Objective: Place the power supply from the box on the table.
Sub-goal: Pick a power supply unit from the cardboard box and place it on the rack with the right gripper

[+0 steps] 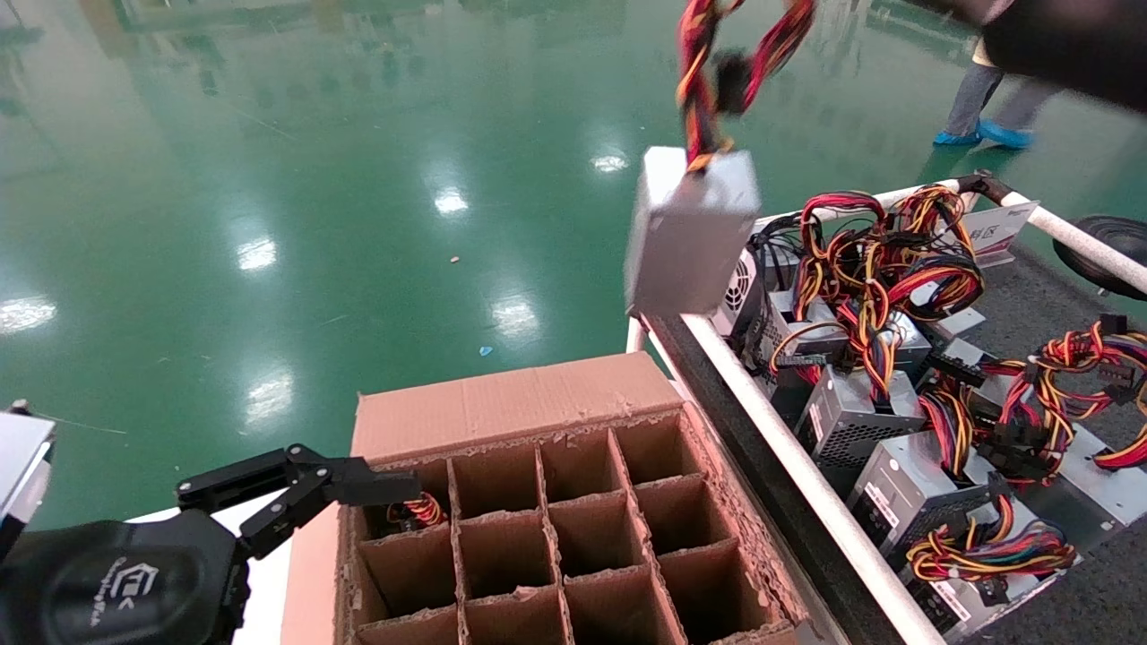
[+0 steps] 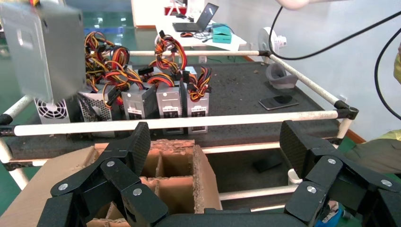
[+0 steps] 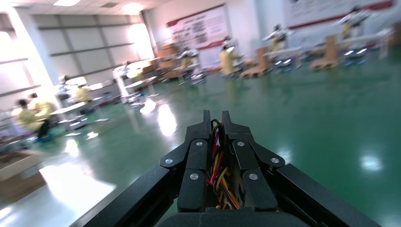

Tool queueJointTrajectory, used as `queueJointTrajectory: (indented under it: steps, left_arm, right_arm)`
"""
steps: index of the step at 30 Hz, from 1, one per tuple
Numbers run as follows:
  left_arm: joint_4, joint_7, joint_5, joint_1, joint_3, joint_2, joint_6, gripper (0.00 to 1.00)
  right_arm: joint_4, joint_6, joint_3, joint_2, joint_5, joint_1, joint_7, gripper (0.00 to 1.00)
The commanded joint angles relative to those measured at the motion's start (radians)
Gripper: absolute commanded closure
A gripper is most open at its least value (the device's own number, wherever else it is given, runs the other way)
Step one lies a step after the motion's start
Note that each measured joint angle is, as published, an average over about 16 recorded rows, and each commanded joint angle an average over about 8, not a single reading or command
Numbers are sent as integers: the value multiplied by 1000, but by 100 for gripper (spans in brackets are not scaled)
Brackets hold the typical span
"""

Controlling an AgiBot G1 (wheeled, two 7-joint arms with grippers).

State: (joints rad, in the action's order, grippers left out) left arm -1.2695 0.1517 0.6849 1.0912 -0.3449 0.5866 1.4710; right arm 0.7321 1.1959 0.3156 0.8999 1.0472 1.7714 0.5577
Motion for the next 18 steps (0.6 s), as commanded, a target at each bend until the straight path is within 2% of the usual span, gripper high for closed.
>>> queueJointTrajectory:
  steps: [1,6,10,18]
  left_arm:
    - [0,0,0,0,0,0,0,0]
    - [0,0,0,0,0,0,0,0]
    - [0,0,0,0,0,0,0,0]
    - [0,0,0,0,0,0,0,0]
  right_arm:
    - [-40,-4,-6,-4,5,35,-13,100]
    - [-213,-56,-9,15,40,132,-104,100]
    - [-359,-129,-8,40,69,205,-181,100]
    - [-594,-436,0,105,124,320,-289,100]
